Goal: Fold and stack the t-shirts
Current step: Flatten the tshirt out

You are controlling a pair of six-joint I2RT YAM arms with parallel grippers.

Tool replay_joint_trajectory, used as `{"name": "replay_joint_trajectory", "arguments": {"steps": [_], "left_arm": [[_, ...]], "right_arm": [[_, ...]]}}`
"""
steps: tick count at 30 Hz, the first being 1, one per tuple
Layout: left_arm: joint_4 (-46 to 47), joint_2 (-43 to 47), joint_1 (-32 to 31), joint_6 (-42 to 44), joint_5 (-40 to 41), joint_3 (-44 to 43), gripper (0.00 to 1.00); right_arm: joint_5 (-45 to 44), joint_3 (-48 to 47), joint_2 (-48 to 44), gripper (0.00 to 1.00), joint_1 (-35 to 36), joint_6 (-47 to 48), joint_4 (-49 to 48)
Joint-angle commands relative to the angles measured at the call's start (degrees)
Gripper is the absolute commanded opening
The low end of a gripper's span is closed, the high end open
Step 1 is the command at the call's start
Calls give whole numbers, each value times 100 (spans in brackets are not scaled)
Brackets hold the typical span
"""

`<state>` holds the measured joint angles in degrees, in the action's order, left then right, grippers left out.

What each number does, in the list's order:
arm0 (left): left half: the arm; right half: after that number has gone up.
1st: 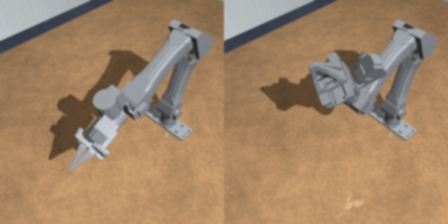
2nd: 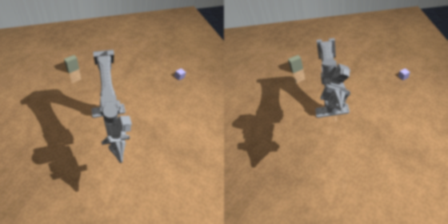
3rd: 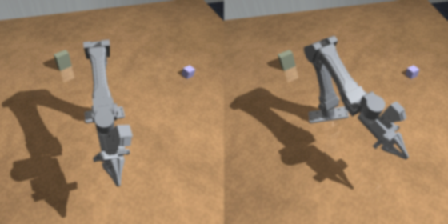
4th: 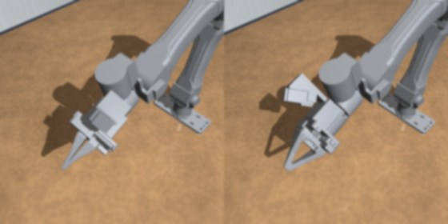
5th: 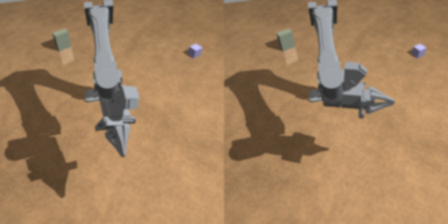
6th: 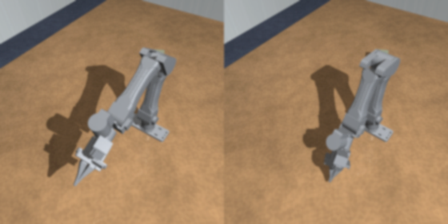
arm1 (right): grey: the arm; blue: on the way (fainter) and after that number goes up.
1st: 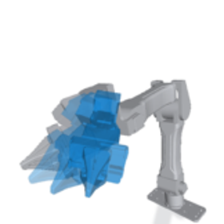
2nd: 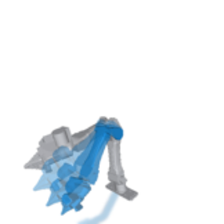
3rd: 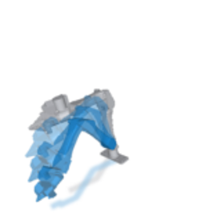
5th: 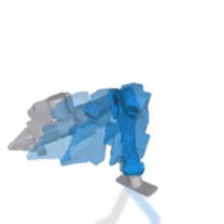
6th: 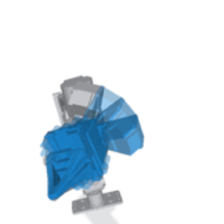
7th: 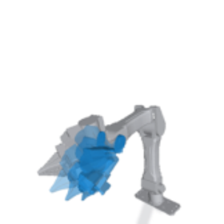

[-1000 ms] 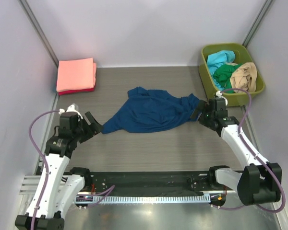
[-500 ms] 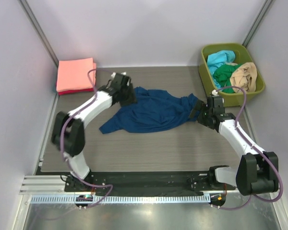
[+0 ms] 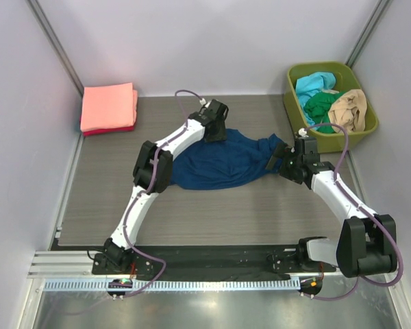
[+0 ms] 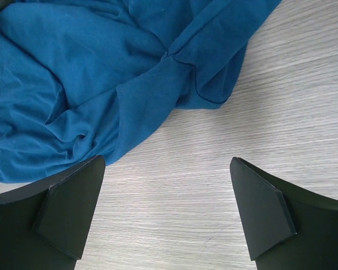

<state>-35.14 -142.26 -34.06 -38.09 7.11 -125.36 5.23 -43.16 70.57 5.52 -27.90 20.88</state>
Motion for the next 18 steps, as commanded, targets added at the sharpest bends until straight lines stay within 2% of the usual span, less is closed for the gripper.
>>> {"name": "replay_joint_trajectory", "arguments": {"steps": [1, 8, 15, 18], "left_arm": [[-502, -109, -153, 65, 570, -498, 47], [-477, 373, -302, 91, 1238, 195, 47], [-354, 892, -311, 91, 1301, 907, 41], [-354, 945, -338, 56, 1293, 1013, 42]], "right_arm": [[127, 0, 106, 99, 28, 74, -260], [162, 18, 106, 100, 37, 65, -322], [171, 18, 115, 100, 28, 65, -313], [171, 18, 142, 100, 28, 65, -313]]}}
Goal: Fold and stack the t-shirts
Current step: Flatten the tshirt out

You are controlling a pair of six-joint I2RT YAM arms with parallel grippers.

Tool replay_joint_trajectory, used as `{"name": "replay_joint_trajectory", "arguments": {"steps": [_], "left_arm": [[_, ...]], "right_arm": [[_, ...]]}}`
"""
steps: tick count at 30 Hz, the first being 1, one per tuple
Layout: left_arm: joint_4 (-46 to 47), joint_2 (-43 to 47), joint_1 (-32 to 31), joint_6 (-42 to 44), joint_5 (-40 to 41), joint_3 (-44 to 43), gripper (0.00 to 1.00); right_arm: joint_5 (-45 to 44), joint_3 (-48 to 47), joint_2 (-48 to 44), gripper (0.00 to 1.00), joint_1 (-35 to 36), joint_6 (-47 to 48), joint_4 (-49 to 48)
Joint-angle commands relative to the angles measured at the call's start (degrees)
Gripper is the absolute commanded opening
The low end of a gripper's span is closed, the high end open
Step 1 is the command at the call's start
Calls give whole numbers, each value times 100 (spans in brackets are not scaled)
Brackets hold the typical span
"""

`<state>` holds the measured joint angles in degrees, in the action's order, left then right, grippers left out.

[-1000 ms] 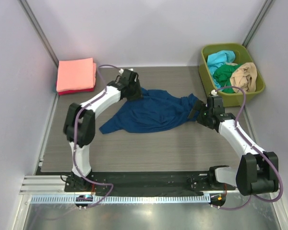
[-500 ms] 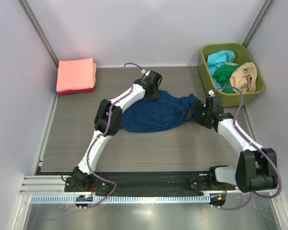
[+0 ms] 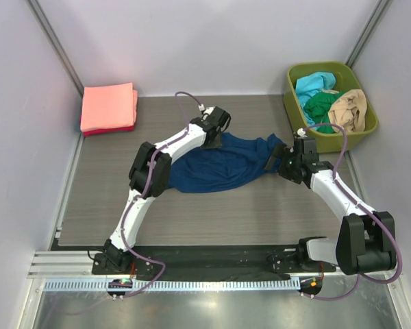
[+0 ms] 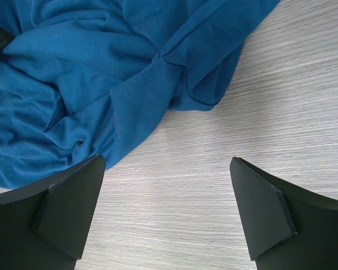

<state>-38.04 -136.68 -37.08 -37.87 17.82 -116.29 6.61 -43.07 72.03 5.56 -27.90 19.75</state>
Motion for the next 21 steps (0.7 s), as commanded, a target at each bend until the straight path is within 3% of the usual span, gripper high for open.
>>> {"name": "replay_joint_trajectory", "arguments": {"steps": [1, 6, 13, 21], "left_arm": [[-46, 405, -45, 25, 230, 124, 45], [-19, 695, -98, 43, 353, 317, 43], [60, 810, -98, 34, 310, 546, 18], [-19, 1055, -115, 60, 414, 511, 2]], "right_arm": [[42, 9, -5, 99, 24, 74, -191], [51, 27, 21, 100, 24, 65, -199], [42, 0, 92, 100, 15, 74, -191], [16, -26, 153, 100, 24, 83, -164]]}}
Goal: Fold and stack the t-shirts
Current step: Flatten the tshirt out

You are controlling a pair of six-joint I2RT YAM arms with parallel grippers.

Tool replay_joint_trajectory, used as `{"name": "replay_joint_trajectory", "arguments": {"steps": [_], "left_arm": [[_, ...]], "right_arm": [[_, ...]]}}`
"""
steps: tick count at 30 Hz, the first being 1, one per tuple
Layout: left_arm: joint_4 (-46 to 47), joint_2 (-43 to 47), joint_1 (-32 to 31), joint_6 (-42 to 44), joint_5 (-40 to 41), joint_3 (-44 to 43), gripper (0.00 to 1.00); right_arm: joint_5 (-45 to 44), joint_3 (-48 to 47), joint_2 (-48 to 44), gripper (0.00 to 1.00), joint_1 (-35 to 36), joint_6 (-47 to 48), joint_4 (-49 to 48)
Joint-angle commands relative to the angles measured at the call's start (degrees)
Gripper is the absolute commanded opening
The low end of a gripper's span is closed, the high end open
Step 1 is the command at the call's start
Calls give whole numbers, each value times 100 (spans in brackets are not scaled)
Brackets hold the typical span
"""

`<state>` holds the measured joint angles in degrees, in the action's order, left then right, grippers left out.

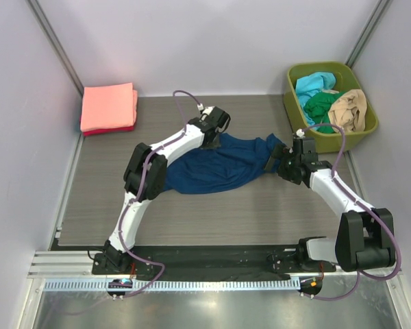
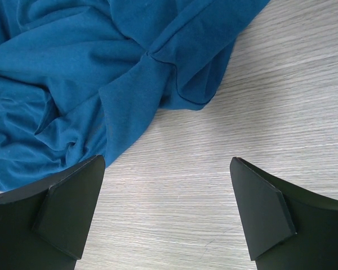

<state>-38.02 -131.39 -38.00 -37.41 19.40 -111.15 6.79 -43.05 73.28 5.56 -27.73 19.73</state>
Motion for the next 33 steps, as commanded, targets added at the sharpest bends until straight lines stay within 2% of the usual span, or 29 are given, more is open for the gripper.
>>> {"name": "replay_joint_trajectory", "arguments": {"steps": [1, 5, 14, 18, 23, 26, 29, 32, 33], "left_arm": [[-56, 640, -23, 23, 275, -12, 0], [-276, 1148, -23, 93, 380, -3, 0], [-346, 2424, -23, 173, 469, 944, 1], [-154, 2811, -15, 111, 346, 1499, 10], [22, 2865, -23, -29, 73, 2192, 15], [189, 2856, -23, -91, -32, 2466, 23], [260, 2812, -23, -135, -103, 2633, 24], [339, 2812, -23, -153, -112, 2739, 19], [348, 2803, -23, -153, -112, 2739, 11]], "right_arm": [[-28, -37, 55, 100, 24, 57, -171], [-46, -90, 55, 100, 24, 39, -136], [-81, -239, 99, 100, 24, -14, -57], [-90, -257, 125, 100, 24, -57, -39], [-28, -222, 126, 100, 24, -119, -30], [-37, -160, 91, 100, 24, -110, -21], [-46, -81, 64, 100, 24, -84, -21], [-63, -28, 64, 100, 24, -75, -13], [-81, -11, 73, 100, 24, -66, -4]]}}
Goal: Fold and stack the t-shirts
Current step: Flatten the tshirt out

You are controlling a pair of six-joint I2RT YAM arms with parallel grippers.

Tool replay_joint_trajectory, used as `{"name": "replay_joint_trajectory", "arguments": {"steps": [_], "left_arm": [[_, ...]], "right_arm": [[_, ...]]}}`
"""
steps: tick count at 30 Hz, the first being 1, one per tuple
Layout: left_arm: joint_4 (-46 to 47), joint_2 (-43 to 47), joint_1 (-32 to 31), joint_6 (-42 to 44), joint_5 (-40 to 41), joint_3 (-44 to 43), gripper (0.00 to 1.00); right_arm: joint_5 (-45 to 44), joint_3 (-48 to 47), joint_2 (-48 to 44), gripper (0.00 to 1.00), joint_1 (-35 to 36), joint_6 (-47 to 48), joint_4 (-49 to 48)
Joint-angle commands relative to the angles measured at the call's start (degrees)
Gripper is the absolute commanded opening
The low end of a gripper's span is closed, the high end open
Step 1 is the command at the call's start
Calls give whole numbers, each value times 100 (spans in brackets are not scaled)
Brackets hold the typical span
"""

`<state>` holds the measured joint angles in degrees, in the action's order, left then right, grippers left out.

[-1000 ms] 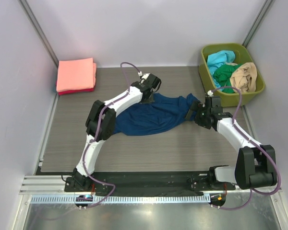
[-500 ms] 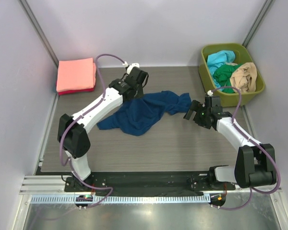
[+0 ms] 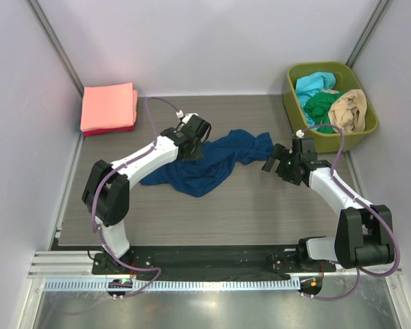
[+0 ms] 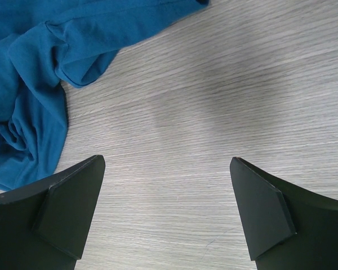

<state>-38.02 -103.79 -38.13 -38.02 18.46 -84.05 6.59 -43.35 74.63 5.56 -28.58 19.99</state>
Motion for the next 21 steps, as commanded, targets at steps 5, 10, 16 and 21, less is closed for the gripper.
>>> {"name": "replay_joint_trajectory", "arguments": {"steps": [5, 10, 16, 21], "left_arm": [[365, 34, -10, -74, -79, 29, 0], [216, 385, -10, -4, 113, 204, 36], [102, 1219, -10, 119, 492, 653, 66], [295, 1493, -10, 75, 185, 1118, 59]], "right_arm": [[-105, 20, 7, 100, 15, 45, -39], [-114, 55, 34, 100, 15, 54, -39], [-97, 82, 69, 100, 24, 72, -83], [-79, 64, 104, 100, 24, 45, -109]]}}
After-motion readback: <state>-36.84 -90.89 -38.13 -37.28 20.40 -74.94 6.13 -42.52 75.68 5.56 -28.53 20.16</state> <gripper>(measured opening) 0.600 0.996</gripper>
